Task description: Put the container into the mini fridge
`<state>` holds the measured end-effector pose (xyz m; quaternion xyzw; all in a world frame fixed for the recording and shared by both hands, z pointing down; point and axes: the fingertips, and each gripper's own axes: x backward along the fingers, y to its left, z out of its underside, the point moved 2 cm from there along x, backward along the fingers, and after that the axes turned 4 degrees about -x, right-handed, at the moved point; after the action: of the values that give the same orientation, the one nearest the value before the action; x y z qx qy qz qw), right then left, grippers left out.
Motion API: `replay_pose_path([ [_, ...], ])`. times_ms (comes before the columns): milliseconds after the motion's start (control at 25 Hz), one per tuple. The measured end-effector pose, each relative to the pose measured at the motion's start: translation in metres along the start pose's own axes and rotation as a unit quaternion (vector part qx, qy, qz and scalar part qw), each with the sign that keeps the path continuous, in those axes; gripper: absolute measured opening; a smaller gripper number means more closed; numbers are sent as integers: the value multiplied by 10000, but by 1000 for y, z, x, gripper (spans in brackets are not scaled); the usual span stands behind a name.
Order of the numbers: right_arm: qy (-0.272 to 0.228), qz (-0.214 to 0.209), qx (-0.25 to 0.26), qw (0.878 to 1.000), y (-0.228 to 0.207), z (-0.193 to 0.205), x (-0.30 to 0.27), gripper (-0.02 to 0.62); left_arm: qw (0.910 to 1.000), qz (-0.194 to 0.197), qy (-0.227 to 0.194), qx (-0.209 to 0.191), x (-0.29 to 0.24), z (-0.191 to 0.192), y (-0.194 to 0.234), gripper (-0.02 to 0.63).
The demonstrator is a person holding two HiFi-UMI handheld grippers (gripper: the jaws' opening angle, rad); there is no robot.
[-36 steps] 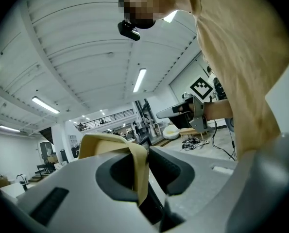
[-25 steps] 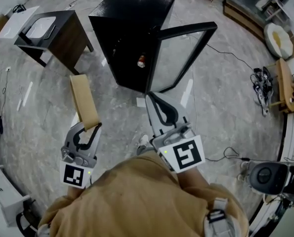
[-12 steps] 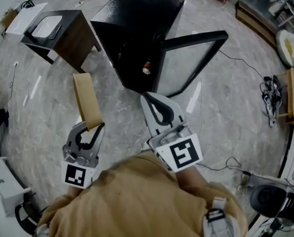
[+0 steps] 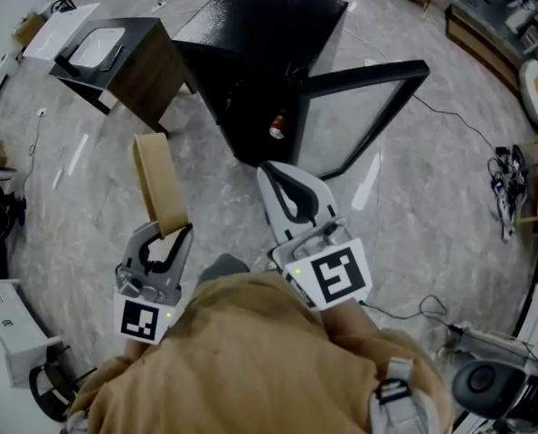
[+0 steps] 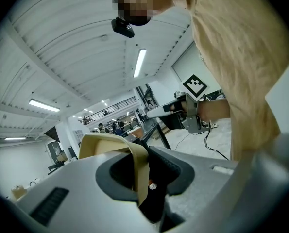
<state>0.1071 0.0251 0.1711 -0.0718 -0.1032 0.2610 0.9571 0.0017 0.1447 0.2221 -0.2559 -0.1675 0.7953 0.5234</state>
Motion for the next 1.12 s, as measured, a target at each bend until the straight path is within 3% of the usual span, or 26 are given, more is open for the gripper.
replay_pose_path([
  [400, 87, 241, 121, 9996, -15, -1, 0, 2, 9997, 99, -150, -135, -18, 5, 10, 71],
  [640, 202, 406, 331, 9984, -22, 5, -17, 2, 9992, 208, -214, -254, -31, 22, 38, 71],
  [1120, 427, 1225, 497, 9903, -35, 20, -92, 2, 9932, 1018, -506, -241, -79, 85, 112, 71],
])
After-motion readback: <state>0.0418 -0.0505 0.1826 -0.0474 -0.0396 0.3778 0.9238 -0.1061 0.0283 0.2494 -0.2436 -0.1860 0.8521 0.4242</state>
